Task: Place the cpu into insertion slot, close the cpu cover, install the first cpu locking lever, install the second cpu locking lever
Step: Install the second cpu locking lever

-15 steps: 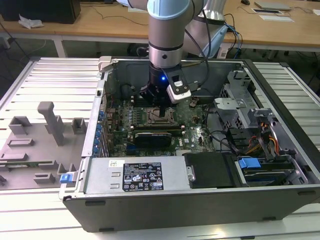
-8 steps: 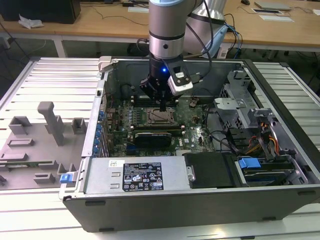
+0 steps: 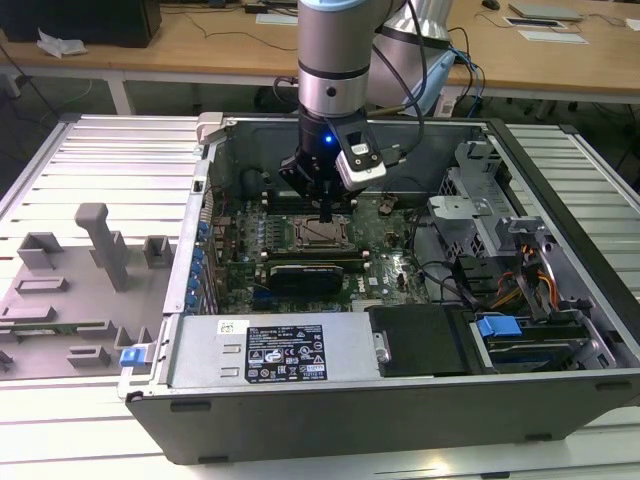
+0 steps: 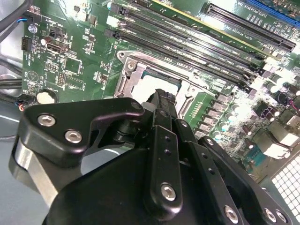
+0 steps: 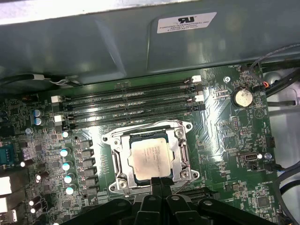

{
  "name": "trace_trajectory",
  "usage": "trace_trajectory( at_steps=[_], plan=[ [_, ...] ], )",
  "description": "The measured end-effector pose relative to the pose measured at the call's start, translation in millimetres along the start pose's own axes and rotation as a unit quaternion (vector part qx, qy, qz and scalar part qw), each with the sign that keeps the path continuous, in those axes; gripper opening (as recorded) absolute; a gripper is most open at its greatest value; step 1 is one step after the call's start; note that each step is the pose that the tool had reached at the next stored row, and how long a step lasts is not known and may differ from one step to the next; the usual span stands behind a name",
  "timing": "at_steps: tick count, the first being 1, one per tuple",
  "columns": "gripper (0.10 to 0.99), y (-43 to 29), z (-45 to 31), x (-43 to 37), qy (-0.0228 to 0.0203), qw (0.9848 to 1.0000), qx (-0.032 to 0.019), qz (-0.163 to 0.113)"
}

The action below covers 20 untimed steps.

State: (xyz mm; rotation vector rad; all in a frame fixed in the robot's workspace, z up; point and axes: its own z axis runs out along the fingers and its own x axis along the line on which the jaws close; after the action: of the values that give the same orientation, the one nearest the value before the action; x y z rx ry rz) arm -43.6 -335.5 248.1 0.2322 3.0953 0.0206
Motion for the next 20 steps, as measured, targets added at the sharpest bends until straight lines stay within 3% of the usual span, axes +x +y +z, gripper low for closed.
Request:
trace_trajectory(
  at_steps=[11, 15, 20],
  plan=[
    [0.106, -1.9, -0.3, -0.3, 0.0, 1.0, 0.0, 0.0],
    [0.106, -16.3, -0.4, -2.3, 0.0, 1.0, 0.0, 0.0],
    [0.106, -24.8, -0.5, -3.5, 0.0, 1.0, 0.0, 0.0]
  ],
)
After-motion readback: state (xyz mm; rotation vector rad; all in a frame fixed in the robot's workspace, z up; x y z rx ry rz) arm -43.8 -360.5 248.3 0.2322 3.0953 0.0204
